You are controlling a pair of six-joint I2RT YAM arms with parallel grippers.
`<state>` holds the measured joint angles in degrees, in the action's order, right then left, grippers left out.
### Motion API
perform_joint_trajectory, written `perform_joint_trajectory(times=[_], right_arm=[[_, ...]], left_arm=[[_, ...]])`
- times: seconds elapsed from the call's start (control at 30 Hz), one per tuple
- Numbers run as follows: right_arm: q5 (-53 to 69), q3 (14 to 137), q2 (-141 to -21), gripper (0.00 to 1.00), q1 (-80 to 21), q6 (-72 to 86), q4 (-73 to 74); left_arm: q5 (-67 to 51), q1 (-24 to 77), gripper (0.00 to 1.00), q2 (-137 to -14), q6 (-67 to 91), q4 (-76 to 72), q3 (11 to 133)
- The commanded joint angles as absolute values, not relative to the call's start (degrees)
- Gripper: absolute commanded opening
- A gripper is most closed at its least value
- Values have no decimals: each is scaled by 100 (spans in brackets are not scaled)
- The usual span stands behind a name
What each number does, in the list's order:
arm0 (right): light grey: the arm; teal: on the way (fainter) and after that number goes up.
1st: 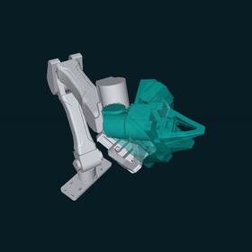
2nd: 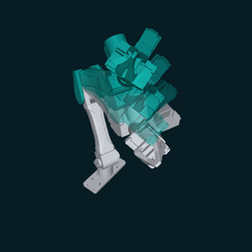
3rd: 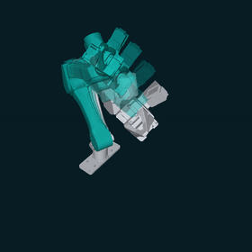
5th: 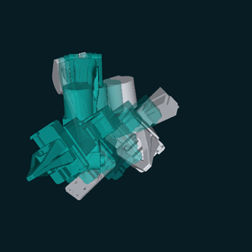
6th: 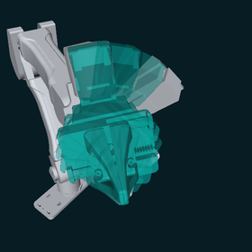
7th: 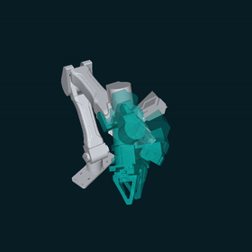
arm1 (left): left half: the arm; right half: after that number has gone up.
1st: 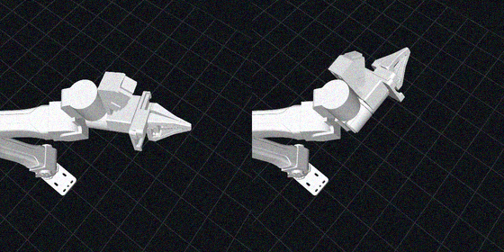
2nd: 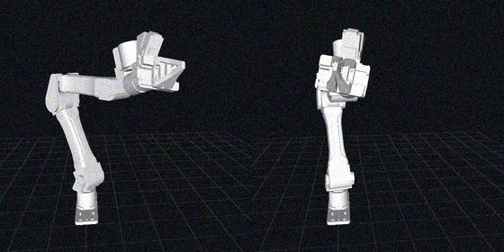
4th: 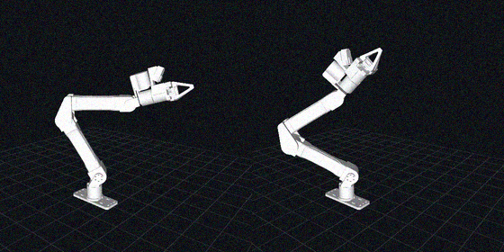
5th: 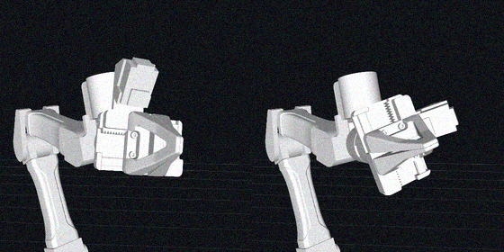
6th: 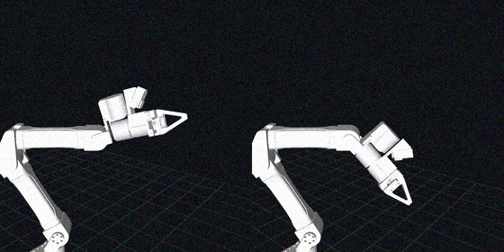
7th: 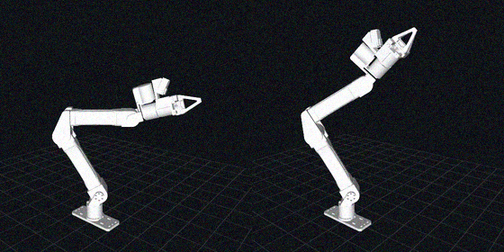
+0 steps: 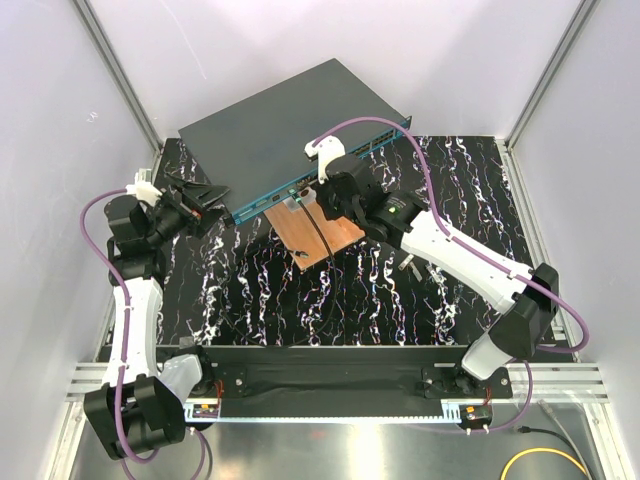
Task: Insert the plug into the switch port
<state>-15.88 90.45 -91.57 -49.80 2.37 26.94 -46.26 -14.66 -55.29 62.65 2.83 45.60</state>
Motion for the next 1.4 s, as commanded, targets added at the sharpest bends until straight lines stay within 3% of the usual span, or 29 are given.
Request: perform_joint_trajectory(times=[0.0, 0.5, 1.17, 1.37], right_arm=[[-1503, 9308, -9246, 0, -5063, 167, 2294], [-1476, 9114, -9202, 0, -5027, 150, 2338], [-1415, 10326, -9861, 1, -5019, 123, 2689], [-1213, 10275, -9827, 16, -4992, -149, 2540]], left_arm=[[-4667, -1441, 99, -5563, 6267, -53, 4729], [-4658, -1424, 99, -5590, 6249, -53, 4720], [-4684, -1424, 99, -5563, 6275, -70, 4658], [-4685, -1406, 99, -5607, 6275, -44, 4641]])
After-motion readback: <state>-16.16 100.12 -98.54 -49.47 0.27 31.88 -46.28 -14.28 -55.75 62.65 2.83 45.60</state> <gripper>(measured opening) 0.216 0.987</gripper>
